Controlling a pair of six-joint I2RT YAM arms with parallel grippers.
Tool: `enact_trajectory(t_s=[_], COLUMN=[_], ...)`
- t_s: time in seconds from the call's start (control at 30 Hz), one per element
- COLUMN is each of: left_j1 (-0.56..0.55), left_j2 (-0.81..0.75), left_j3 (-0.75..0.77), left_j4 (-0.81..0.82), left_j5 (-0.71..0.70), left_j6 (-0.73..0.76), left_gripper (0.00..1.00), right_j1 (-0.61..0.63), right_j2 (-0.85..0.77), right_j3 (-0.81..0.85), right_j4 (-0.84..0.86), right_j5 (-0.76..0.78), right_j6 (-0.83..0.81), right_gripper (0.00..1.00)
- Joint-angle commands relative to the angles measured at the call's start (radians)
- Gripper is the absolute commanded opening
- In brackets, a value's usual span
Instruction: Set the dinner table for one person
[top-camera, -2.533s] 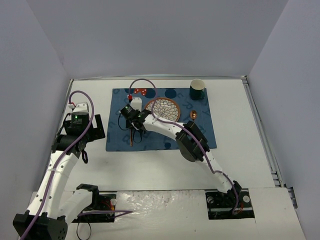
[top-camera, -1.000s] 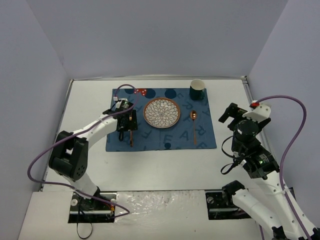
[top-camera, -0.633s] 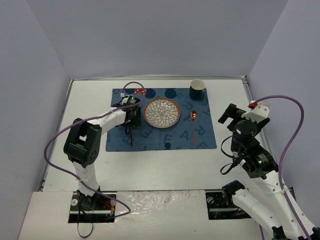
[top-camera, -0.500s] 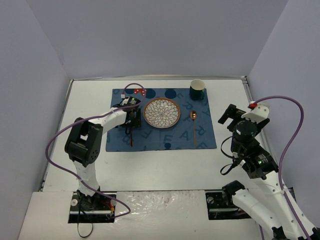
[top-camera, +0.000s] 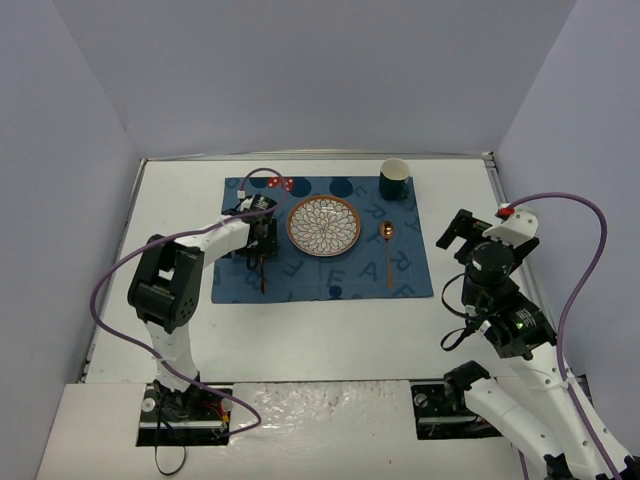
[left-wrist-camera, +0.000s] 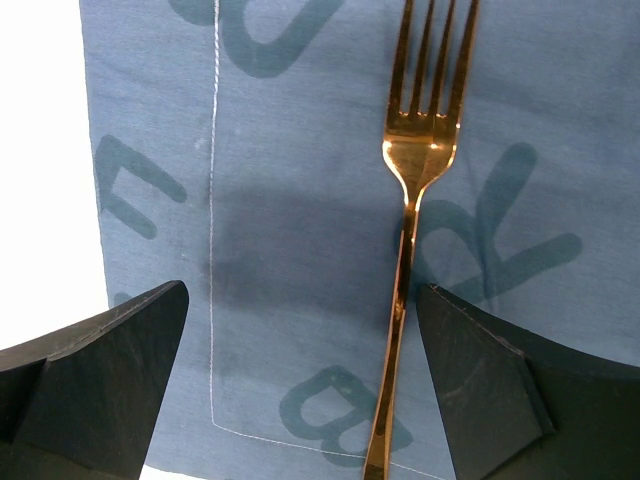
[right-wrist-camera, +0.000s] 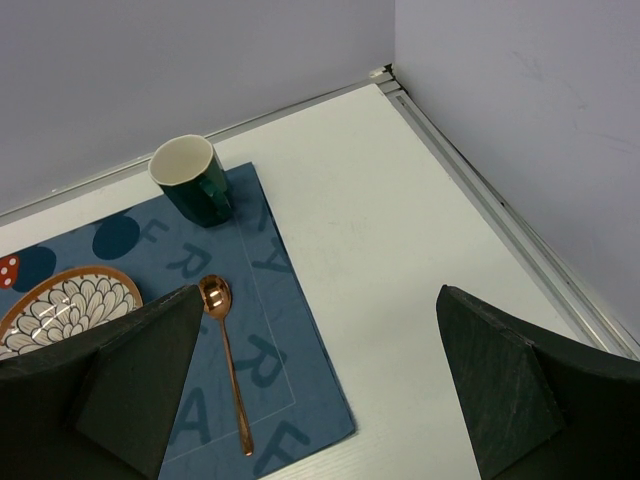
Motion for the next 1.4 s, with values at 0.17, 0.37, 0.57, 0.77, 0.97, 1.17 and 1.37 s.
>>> enact_trajectory(t_s=[0.17, 0.37, 0.57, 0.77, 0.97, 1.17, 1.37], left_j1=[0.02, 0.023, 0.024, 0.023, 0.014, 0.012, 0.01], left_j2=[-0.052, -0.052, -0.057, -0.062, -0.127, -0.187, -0.199], left_j3=[0.013, 0.012, 0.014, 0.017, -0.037, -0.1, -0.115], left_j4=[-0.026, -0.03, -0.033, -0.038, -0.025, -0.025, -0.028], left_j5=[-0.035, -0.041, -0.045, -0.039, 0.04, 0.06, 0.064], left_j6=[0.028, 0.029, 0.032, 0.041, 0.016, -0.003, -0.002], left_gripper=[0.95, 0.95, 0.95, 0.95, 0.95, 0.95, 0.95], right_j1=[-0.002, -0.002, -0.002, -0.002, -0.002, -0.002, -0.002], right_j2=[0.004, 0.005, 0.008, 0.013, 0.017, 0.019, 0.021], right_j3=[-0.001, -0.001, 0.0, 0.0, 0.0, 0.0, 0.0], right_j4=[0.049, 0.049, 0.049, 0.049, 0.049, 0.051, 0.051], right_j5=[0.028, 0.027, 0.025, 0.021, 0.018, 0.012, 0.007], right_j6=[-0.003, -0.003, -0.003, -0.003, 0.0, 0.004, 0.006], right_gripper=[1.0, 1.0, 1.0, 1.0, 1.0, 1.0, 1.0])
